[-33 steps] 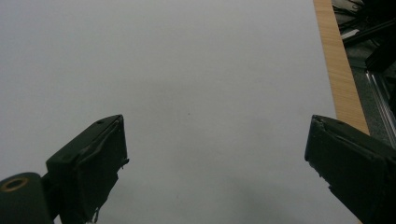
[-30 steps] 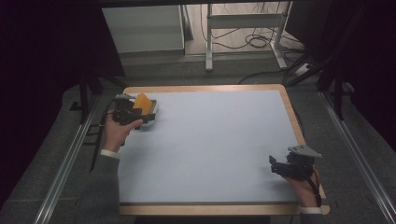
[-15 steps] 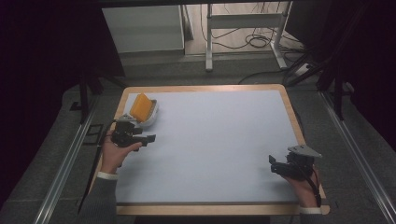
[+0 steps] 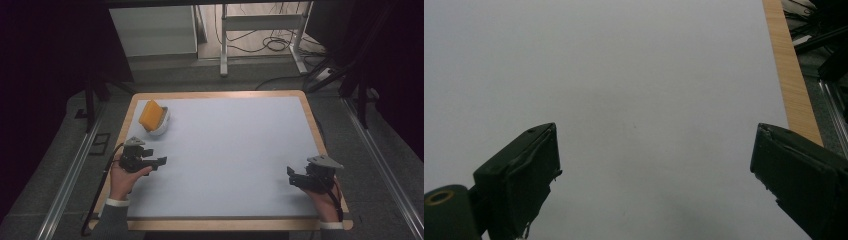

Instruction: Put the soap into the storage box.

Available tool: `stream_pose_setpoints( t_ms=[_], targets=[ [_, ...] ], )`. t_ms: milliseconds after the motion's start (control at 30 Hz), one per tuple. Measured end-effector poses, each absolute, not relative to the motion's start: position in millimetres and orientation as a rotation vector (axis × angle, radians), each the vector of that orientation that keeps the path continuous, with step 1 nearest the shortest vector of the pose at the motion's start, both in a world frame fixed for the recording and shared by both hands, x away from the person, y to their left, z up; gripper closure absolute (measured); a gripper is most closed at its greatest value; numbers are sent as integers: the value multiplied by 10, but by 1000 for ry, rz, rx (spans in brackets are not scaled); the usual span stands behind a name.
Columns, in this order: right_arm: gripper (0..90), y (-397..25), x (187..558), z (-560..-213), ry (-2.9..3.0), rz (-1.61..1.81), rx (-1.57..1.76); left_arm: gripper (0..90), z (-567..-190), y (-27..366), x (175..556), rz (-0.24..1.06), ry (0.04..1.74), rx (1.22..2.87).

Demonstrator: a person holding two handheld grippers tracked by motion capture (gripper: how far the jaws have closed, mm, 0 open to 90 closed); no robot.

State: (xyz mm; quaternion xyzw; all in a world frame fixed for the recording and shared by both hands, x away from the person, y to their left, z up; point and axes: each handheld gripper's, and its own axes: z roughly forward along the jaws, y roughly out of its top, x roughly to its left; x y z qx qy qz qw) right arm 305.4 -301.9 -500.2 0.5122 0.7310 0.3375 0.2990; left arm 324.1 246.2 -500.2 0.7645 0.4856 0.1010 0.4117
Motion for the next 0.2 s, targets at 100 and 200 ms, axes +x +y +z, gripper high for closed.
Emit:
stream_pose_setpoints(
  t_ms=[100,200],
  targets=[
    [57,-3009,3049,-4999,1941,895,1351,278,-5011,2425,3233,244,1209,1937],
    [57,-3001,3040,-4991,1939,903,1345,276,-5029,2406,3237,238,1207,1948]
  ],
)
